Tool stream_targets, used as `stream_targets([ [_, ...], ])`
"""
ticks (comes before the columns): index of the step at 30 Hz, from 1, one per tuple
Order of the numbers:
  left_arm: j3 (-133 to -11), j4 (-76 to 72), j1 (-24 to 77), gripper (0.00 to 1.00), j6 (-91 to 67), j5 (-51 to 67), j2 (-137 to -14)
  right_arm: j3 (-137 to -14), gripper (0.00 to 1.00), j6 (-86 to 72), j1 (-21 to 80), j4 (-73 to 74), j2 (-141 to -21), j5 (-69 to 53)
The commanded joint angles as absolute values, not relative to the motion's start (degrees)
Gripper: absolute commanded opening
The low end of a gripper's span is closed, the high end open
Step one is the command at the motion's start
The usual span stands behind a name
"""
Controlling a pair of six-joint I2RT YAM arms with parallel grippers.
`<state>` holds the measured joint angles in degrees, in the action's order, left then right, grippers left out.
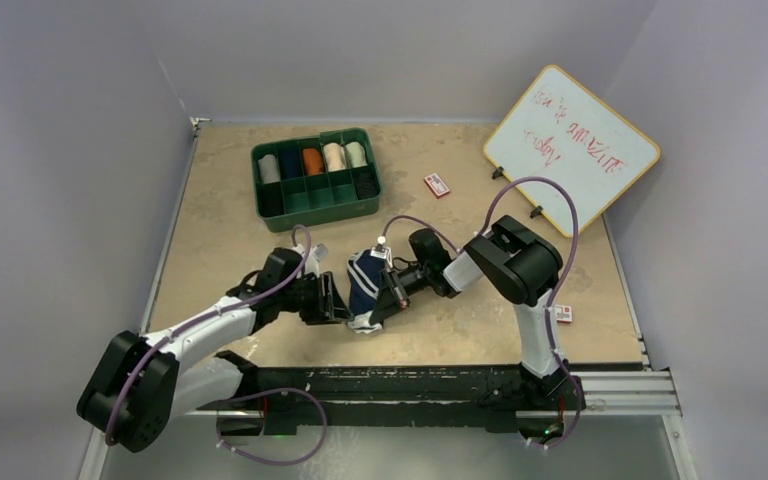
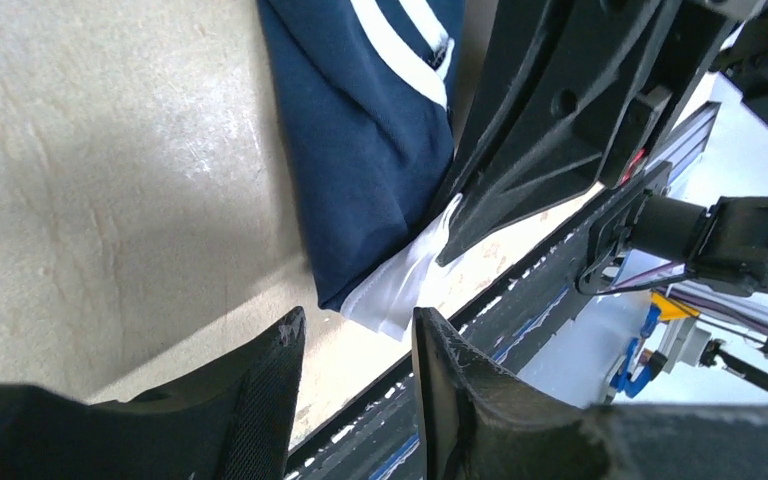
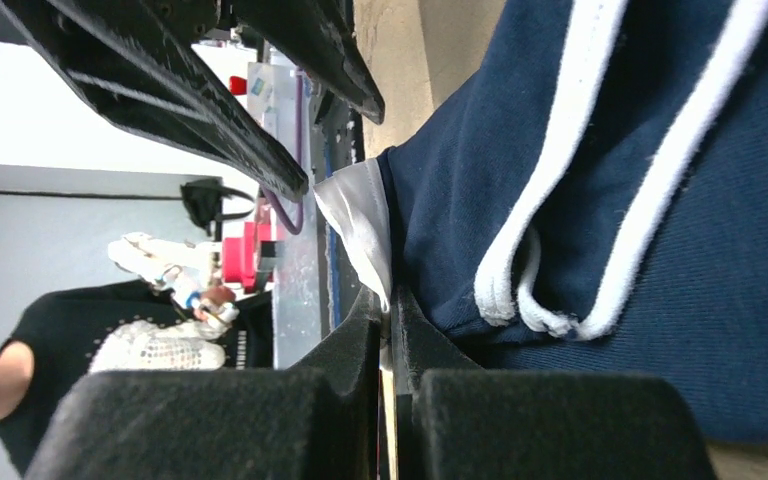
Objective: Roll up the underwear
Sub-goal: Roll the underwear to the center of the board.
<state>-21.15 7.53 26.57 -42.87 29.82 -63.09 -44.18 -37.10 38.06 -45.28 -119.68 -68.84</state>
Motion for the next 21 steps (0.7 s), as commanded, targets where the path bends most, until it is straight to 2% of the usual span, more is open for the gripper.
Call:
stream_targets([
  [1, -20.2, 3.5, 28.9, 0.42, -41.5, 27.7, -63.5, -46.6, 0.00, -35.0, 35.9, -35.3, -122.4, -66.8],
  [5, -20.1, 3.0, 29.2, 0.42, -44.2, 25.8, -63.8, -49.8, 0.00, -30.3, 35.3, -24.9, -123.4, -65.8],
  [14, -16.3, -7.0, 29.8, 0.44, -62.6, 25.8, -64.7, -51.0, 0.02, -27.0, 35.0, -20.5, -123.5, -64.2],
  [21, -17.2, 1.5, 30.5, 0.46, -47.2, 22.4, -53.7, -51.9, 0.04, -27.3, 34.9, -19.7, -124.3, -65.2],
])
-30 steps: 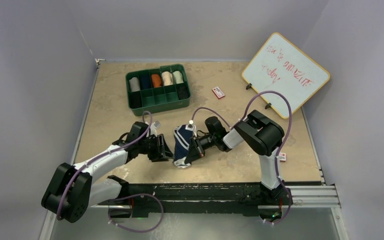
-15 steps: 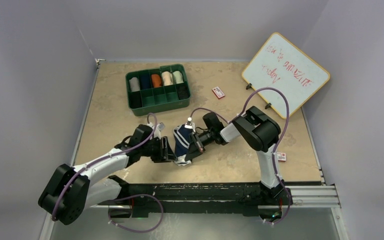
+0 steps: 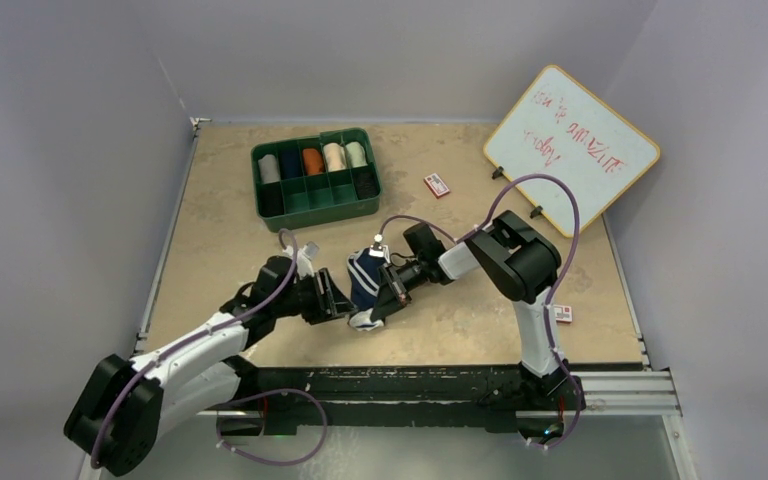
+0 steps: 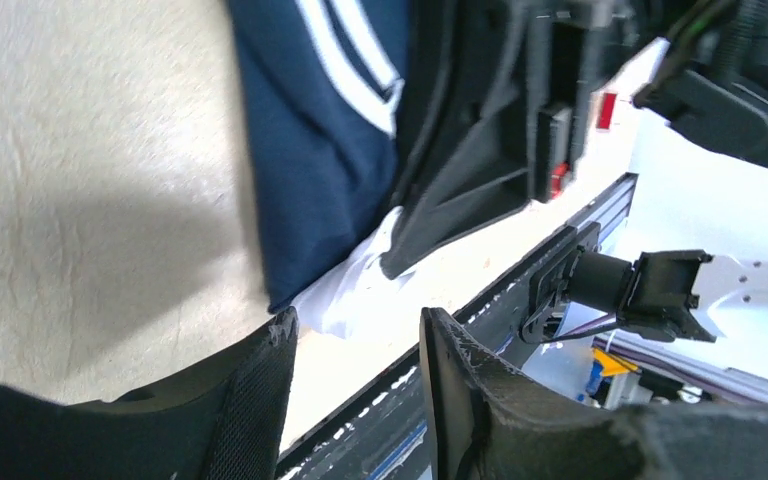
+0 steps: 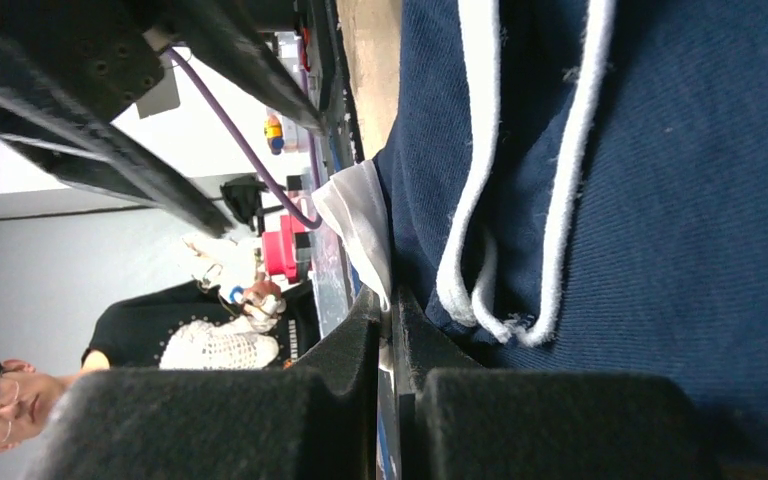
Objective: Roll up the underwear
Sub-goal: Roll the underwear to the center of the board.
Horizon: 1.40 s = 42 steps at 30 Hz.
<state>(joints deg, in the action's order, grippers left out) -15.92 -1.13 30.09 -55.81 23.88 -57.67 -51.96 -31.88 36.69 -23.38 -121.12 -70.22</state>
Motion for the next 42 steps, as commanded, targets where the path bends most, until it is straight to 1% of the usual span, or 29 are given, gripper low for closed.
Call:
stream_targets([
  [1, -17.4, 2.7, 30.4, 0.46, -45.4, 23.2, -54.0, -52.2, 0.04, -27.3, 34.8, -19.4, -124.4, -65.6],
  [4, -17.6, 2.0, 31.1, 0.46, -42.5, 26.1, -57.0, -53.2, 0.04, -26.6, 34.6, -18.0, -124.9, -66.2],
  [8, -18.5, 2.8, 33.7, 0.47, -39.7, 23.7, -60.5, -54.4, 0.04, -24.8, 34.3, -14.9, -125.0, -66.0],
  [11, -18.9, 2.3, 33.9, 0.46, -37.4, 22.4, -61.8, -54.6, 0.04, -24.4, 34.2, -14.2, -125.0, -66.1],
  [15, -19.5, -2.5, 33.9, 0.46, -37.1, 22.8, -64.9, -54.7, 0.04, -23.8, 34.1, -13.5, -125.1, -66.3],
  [23, -19.6, -7.9, 33.9, 0.41, -37.9, 21.2, -71.0, -54.8, 0.04, -23.0, 34.1, -12.9, -125.3, -66.3],
  [25, -19.2, -9.4, 33.9, 0.38, -38.3, 20.7, -72.6, -54.8, 0.05, -23.0, 34.2, -13.0, -125.3, -66.6],
  [33, -18.2, -12.7, 33.9, 0.15, -39.5, 21.1, -76.5, -54.6, 0.06, -23.1, 34.0, -13.1, -125.0, -66.6],
  [34, -18.1, -12.7, 33.9, 0.12, -39.5, 20.9, -76.4, -54.5, 0.07, -23.1, 34.2, -13.1, -124.7, -66.4],
  [36, -18.3, -12.0, 33.9, 0.05, -39.6, 20.8, -75.8, -54.0, 0.13, -22.9, 34.1, -13.5, -123.6, -65.8],
  [38, -19.3, -9.6, 33.9, 0.00, -39.3, 20.7, -75.6, -53.2, 0.23, -22.3, 34.1, -14.2, -121.6, -64.6],
  [42, -21.3, -6.4, 33.9, 0.00, -38.1, 21.9, -75.8, -50.7, 0.41, -19.2, 34.1, -15.9, -114.5, -59.5],
])
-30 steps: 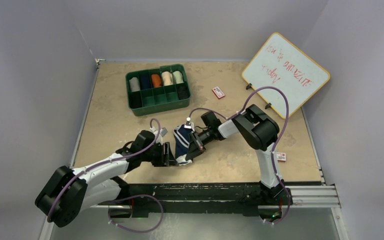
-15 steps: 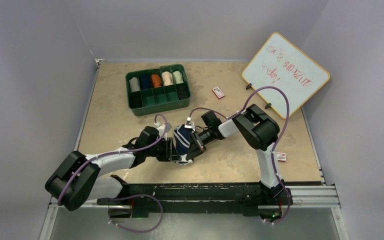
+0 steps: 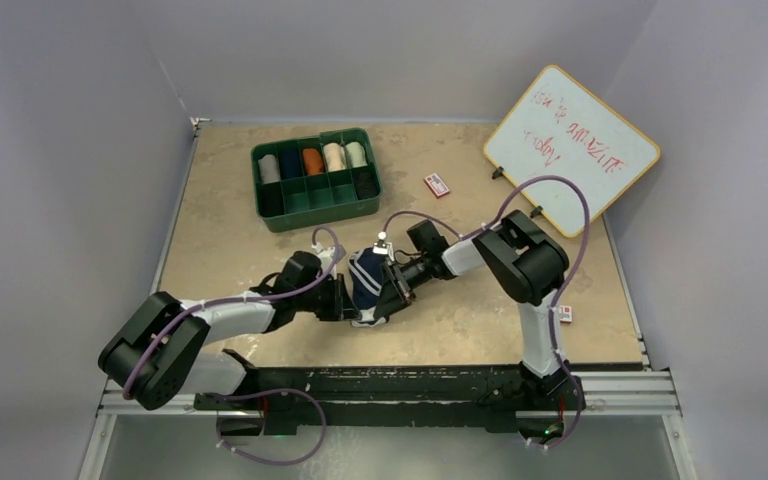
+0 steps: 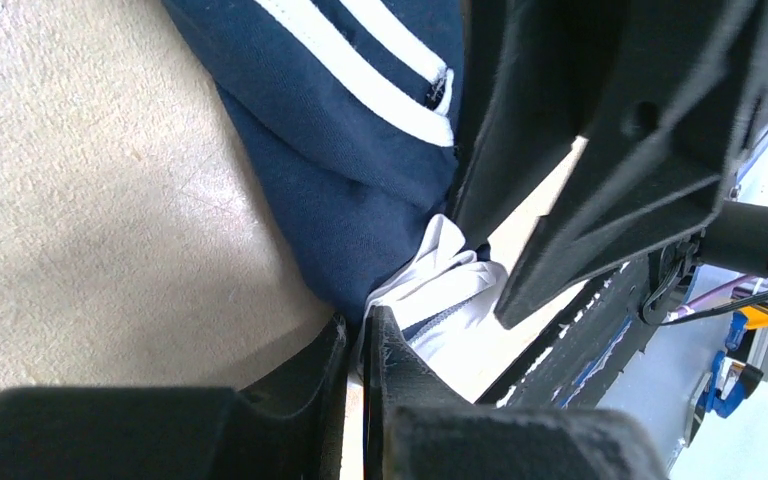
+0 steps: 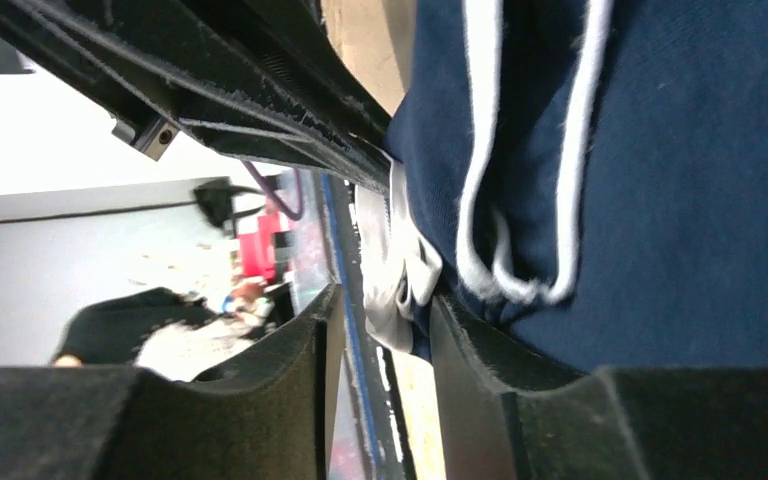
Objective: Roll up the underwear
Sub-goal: Roll the underwear to the center of the board.
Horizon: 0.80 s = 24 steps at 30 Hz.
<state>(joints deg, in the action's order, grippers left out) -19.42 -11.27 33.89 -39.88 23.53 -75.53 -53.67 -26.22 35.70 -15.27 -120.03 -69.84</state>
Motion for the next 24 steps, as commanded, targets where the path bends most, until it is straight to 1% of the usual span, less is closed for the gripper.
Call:
stream_targets([
  [1, -21.7, -5.8, 33.9, 0.00, -38.0, 22.4, -75.7, -49.8, 0.43, -18.1, 34.1, -16.8, -112.7, -58.3],
  [2, -22.2, -5.1, 33.9, 0.00, -37.9, 22.9, -75.8, -48.9, 0.45, -17.0, 34.1, -17.9, -110.7, -57.3],
  [4, -23.3, -3.9, 33.9, 0.00, -37.2, 24.1, -76.2, -46.6, 0.56, -14.5, 34.2, -20.4, -106.9, -53.8],
  [6, -24.4, -2.5, 33.9, 0.00, -36.7, 25.0, -76.8, -43.5, 0.60, -11.0, 34.5, -23.9, -103.0, -51.2],
  [7, -25.0, -1.6, 33.8, 0.00, -36.4, 25.4, -77.1, -41.6, 0.72, -9.1, 34.8, -26.4, -100.1, -49.5],
  [8, -25.6, -1.0, 33.8, 0.00, -36.2, 25.9, -77.5, -39.4, 0.76, -6.2, 35.3, -29.0, -97.8, -47.4],
  [12, -27.0, -0.1, 33.5, 0.00, -35.5, 27.9, -78.6, -29.3, 0.83, 7.5, 39.1, -42.5, -89.5, -39.5],
  [14, -27.9, 2.7, 33.1, 0.00, -35.1, 28.7, -79.2, -26.1, 0.83, 14.2, 41.7, -46.1, -87.2, -35.8],
  [16, -28.6, 3.3, 32.8, 0.00, -35.0, 29.5, -79.6, -26.0, 0.82, 19.0, 44.4, -45.6, -86.2, -31.8],
  [24, -30.1, 4.6, 31.9, 0.00, -34.9, 32.0, -81.5, -26.5, 0.79, 27.0, 53.1, -45.8, -85.9, -25.6],
])
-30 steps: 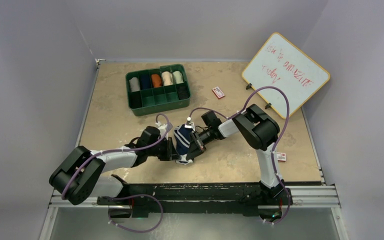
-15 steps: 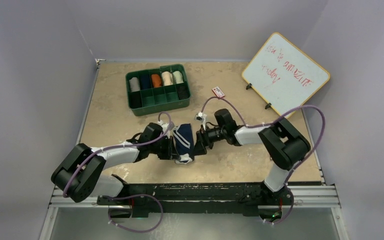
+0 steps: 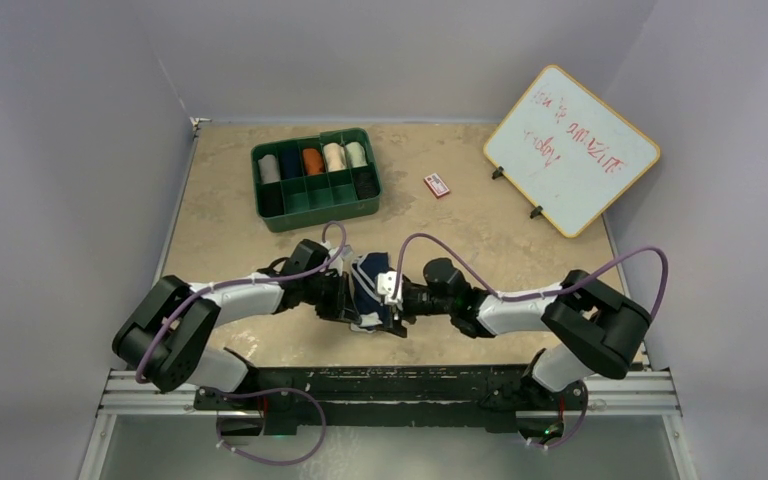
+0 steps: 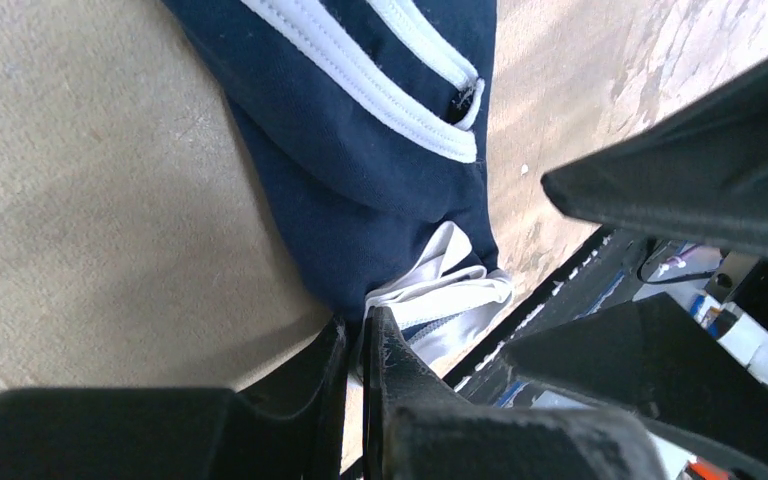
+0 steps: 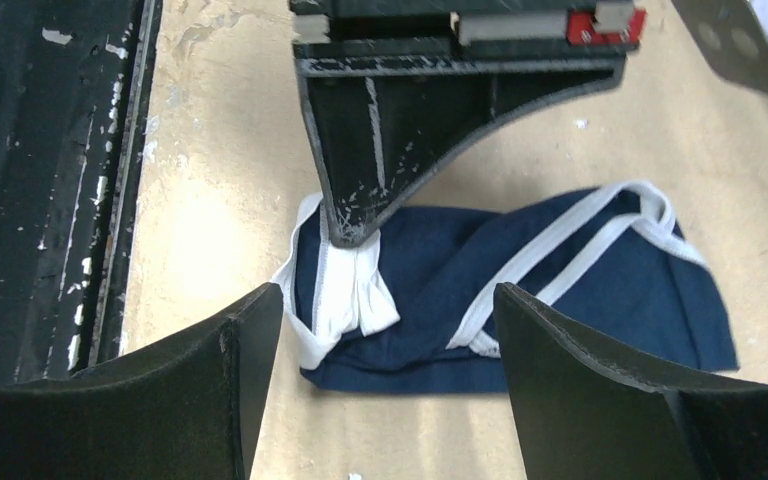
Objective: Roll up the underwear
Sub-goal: Roll the underwear to the center of the board.
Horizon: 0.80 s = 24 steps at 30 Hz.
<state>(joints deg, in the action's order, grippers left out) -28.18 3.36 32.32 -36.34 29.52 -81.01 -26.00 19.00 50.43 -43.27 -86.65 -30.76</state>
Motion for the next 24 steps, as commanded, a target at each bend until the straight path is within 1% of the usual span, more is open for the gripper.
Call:
stream_targets([
  [1, -30.2, 4.7, 31.9, 0.00, -34.9, 32.1, -81.5, -26.8, 0.78, 27.4, 53.7, -45.0, -86.1, -25.7],
  [11, -30.4, 5.2, 31.6, 0.00, -34.9, 32.8, -81.4, -28.7, 0.77, 27.4, 56.6, -40.6, -87.7, -30.5],
  [13, -30.5, 5.3, 31.6, 0.00, -34.9, 32.8, -81.3, -28.9, 0.76, 26.9, 57.0, -41.0, -89.1, -29.1],
  [15, -30.7, 5.3, 31.6, 0.00, -34.9, 33.0, -81.4, -27.9, 0.74, 25.9, 57.1, -44.5, -90.8, -26.2],
  [17, -30.6, 5.3, 31.6, 0.00, -34.9, 33.1, -81.3, -27.6, 0.69, 26.0, 57.1, -46.0, -92.2, -24.9],
  [23, -30.5, 5.3, 31.6, 0.00, -34.9, 33.4, -81.0, -28.0, 0.44, 26.1, 57.1, -46.7, -93.4, -24.9],
  [24, -30.4, 5.2, 31.6, 0.00, -34.9, 33.4, -81.0, -27.6, 0.42, 25.7, 57.1, -47.3, -93.2, -24.9],
])
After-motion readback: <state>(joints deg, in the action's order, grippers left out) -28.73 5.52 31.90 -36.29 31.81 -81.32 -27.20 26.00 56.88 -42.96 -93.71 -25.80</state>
